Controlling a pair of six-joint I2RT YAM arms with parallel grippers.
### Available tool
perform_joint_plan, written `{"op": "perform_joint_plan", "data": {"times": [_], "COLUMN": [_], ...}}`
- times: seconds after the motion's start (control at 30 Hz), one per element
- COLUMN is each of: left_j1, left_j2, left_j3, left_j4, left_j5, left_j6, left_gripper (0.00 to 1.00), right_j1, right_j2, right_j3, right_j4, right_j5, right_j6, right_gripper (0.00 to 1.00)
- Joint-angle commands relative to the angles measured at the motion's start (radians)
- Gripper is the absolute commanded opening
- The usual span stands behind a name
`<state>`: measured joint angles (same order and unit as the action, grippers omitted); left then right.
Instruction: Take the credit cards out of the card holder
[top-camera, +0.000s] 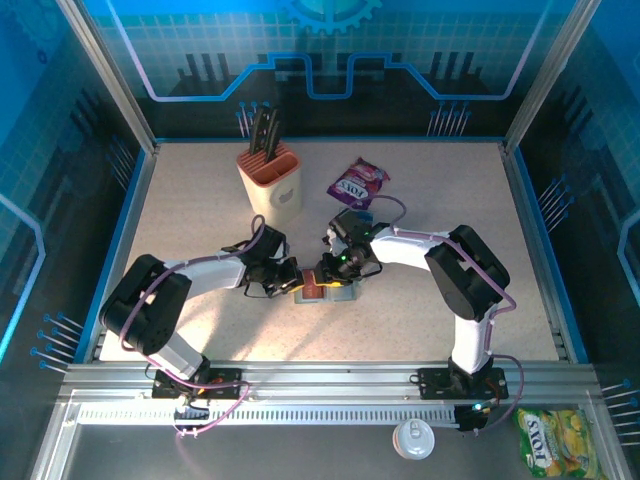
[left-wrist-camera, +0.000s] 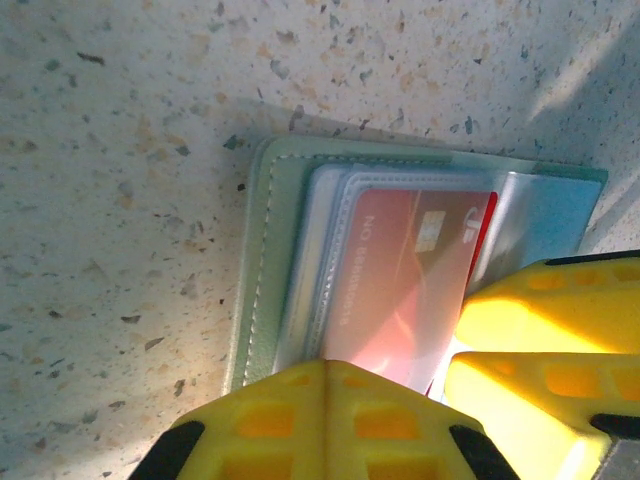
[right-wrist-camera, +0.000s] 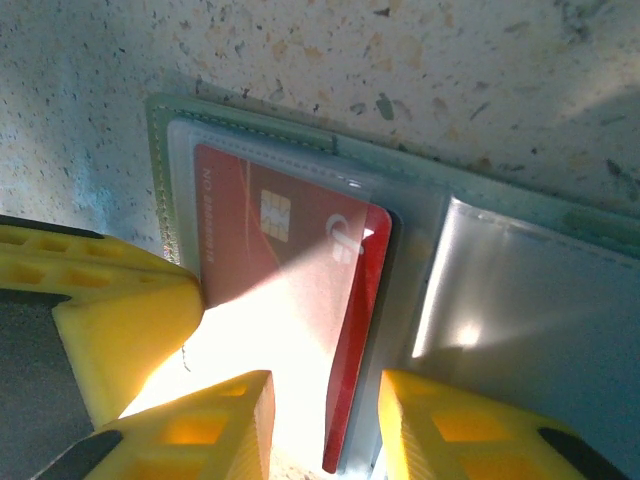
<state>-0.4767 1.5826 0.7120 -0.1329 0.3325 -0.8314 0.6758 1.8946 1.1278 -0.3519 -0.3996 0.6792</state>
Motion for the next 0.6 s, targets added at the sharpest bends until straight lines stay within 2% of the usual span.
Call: {"op": "perform_joint_plan", "data": {"times": [0.0,0.27,0.57], "left_j1": [0.006,0.008,0.007], "left_j2": [-0.003,-0.064,0.011], "left_j3": [0.016,-0.013,-0.012], "left_j4": [-0.050,-0.013,-0.005], "left_j5": [-0.035,-0.049,-0.024], "left_j6": [0.020,0.006,0.008], "left_gripper": [0.01,0.02,0.00], "right_j1": [0.016,0.015,0.015], "right_j2": [0.010,0.011,0.008], "right_j3": [0.019,0.016,0.013], "right_j4": [-0.047,-0.042,-0.038], "right_j5": [0.013,0.009,0.007], "right_j6": [-0.009,-0.006,-0.003], "right_gripper": [0.35,0.35,0.35]}}
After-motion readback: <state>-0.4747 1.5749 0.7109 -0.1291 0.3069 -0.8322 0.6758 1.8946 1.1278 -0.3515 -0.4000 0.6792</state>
